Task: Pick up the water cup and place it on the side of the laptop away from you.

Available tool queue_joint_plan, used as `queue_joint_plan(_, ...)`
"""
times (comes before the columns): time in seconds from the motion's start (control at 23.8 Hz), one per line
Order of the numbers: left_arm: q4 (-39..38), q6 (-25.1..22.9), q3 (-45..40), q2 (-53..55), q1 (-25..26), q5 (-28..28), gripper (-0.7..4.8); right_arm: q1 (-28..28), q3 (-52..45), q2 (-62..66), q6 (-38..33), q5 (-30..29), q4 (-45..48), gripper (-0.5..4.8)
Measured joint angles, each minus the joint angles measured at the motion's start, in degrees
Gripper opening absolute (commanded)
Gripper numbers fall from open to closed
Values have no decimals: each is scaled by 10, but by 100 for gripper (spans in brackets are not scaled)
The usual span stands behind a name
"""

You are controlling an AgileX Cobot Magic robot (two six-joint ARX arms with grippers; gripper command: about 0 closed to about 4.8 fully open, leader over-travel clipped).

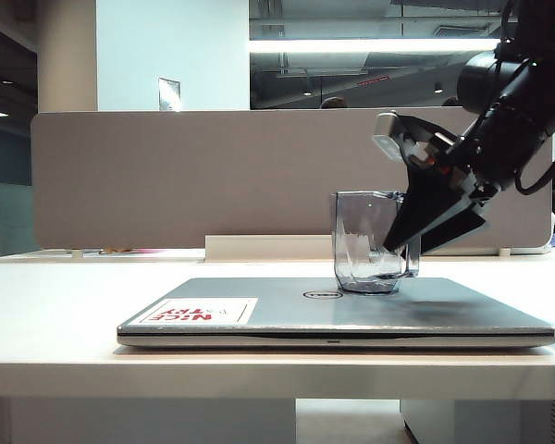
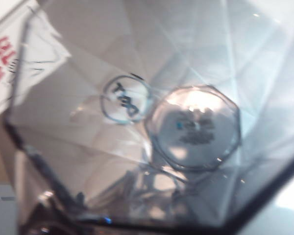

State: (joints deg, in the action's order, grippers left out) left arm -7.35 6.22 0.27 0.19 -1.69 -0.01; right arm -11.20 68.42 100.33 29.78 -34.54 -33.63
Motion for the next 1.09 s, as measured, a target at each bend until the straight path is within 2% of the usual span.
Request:
queue_joint_plan(0.08,0,0,0,0,0,0,-5,0,0,0,0,15,-5,243)
queue_joint_plan(0.17,0,0,0,0,0,0,-6,0,0,0,0,59,-6,242)
queue_joint_plan(0.5,0,0,0,0,0,0,-6,0,0,0,-49,103,36,234)
queue_joint_plan(0.59,0,0,0,0,0,6,-6,0,0,0,-54,106,51,198)
queue_joint_plan(0.88,0,0,0,0,0,15,-5,0,0,0,-71,158,82,197)
queue_joint_plan(0.97,0,0,0,0,0,15,-6,0,0,0,-73,172,87,139)
queue_joint_plan(1.09,0,0,0,0,0,15,-5,0,0,0,-89,195,105,125)
